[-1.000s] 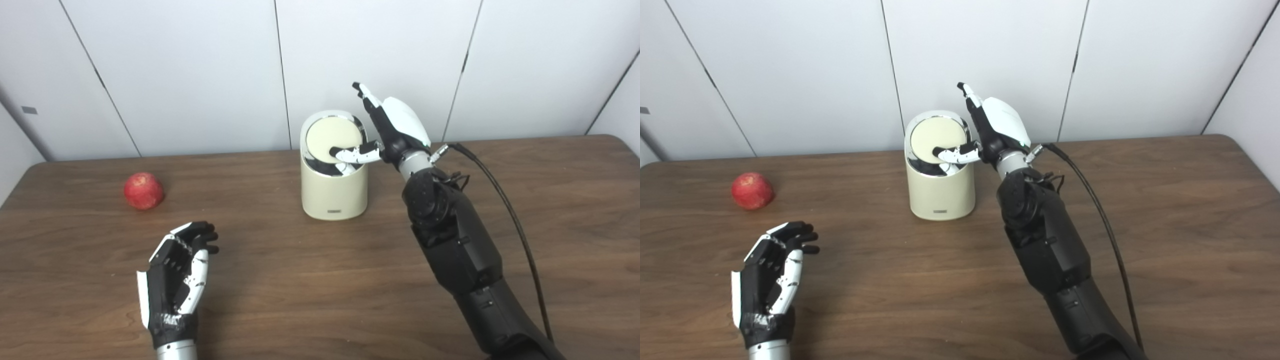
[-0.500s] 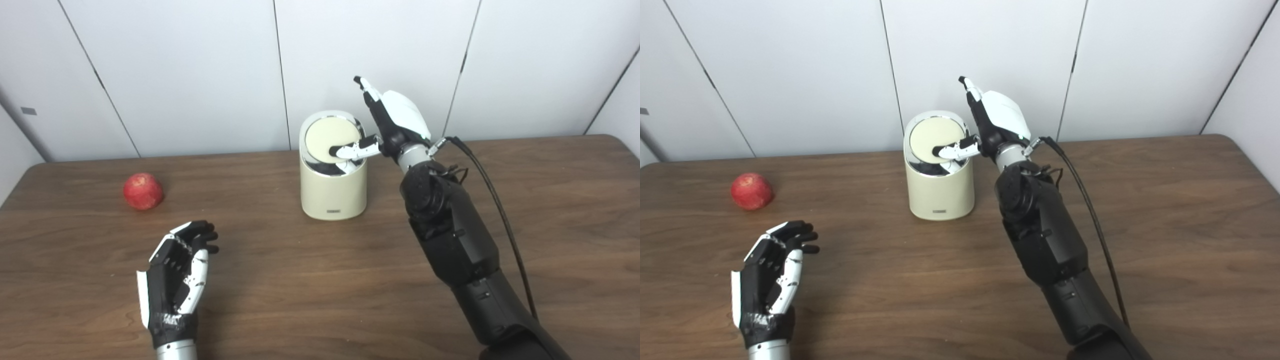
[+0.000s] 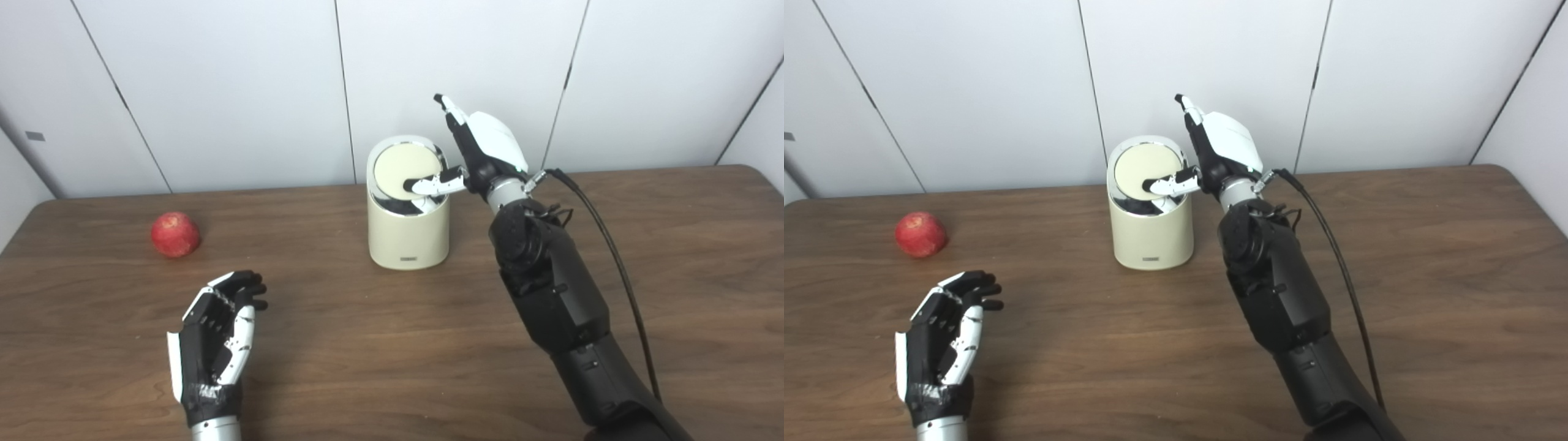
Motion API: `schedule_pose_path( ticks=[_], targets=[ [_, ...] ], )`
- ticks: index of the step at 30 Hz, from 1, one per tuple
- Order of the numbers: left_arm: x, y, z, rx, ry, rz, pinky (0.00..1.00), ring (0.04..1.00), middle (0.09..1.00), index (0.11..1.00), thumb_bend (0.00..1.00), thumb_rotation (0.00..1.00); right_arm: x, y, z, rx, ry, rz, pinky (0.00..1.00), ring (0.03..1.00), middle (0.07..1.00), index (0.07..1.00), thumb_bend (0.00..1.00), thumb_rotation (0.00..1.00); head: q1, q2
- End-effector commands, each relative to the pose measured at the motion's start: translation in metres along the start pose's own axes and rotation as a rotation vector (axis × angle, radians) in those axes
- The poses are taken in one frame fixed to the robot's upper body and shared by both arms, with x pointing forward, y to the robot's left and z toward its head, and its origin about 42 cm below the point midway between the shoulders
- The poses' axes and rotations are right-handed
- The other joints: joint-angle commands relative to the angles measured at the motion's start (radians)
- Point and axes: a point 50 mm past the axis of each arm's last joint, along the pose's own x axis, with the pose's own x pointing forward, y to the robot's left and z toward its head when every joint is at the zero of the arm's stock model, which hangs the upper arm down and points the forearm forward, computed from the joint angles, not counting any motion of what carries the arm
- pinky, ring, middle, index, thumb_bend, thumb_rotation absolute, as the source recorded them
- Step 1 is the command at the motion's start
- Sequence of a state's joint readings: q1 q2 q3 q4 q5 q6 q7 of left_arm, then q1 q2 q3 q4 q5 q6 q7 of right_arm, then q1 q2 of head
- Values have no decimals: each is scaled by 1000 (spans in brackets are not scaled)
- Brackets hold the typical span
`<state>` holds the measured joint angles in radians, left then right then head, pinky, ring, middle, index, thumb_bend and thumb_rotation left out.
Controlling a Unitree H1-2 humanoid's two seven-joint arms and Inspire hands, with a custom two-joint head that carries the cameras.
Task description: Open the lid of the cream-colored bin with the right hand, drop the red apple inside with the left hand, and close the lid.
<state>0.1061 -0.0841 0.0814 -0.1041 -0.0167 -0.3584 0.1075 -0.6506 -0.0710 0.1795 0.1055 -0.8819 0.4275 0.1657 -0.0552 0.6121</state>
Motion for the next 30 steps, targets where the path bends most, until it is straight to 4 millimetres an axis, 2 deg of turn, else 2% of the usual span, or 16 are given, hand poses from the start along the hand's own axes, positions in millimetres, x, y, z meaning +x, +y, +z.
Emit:
schedule_pose_path(
  ticks=[1,4,8,15,23,27,30],
  targets=[
    [-7,0,-10,9,27,-3,541,627,648,634,266,304,-8,12,-43,-84,141,62,870,918,960,972,887,85,0,0],
    [-7,-1,-8,10,27,3,537,624,644,632,266,292,-10,13,-44,-92,143,67,878,914,956,972,886,83,0,5],
    [-7,-1,-6,11,30,6,540,625,645,630,271,296,-11,16,-45,-119,146,78,839,903,952,972,896,80,0,8],
    [-7,-1,-5,10,30,3,542,624,645,632,251,278,-9,24,-53,-176,148,100,888,925,949,969,908,48,5,9],
    [-8,-1,-4,14,34,5,550,630,647,633,266,303,-10,30,-55,-272,137,113,861,906,933,965,906,78,7,10],
    [-7,-2,-4,14,32,11,539,628,646,632,262,279,-10,33,-56,-329,123,106,850,899,928,963,916,94,6,8],
    [-7,-1,-5,18,33,7,544,628,647,633,267,305,-11,33,-55,-346,116,100,838,894,922,959,924,95,6,5]
  ],
)
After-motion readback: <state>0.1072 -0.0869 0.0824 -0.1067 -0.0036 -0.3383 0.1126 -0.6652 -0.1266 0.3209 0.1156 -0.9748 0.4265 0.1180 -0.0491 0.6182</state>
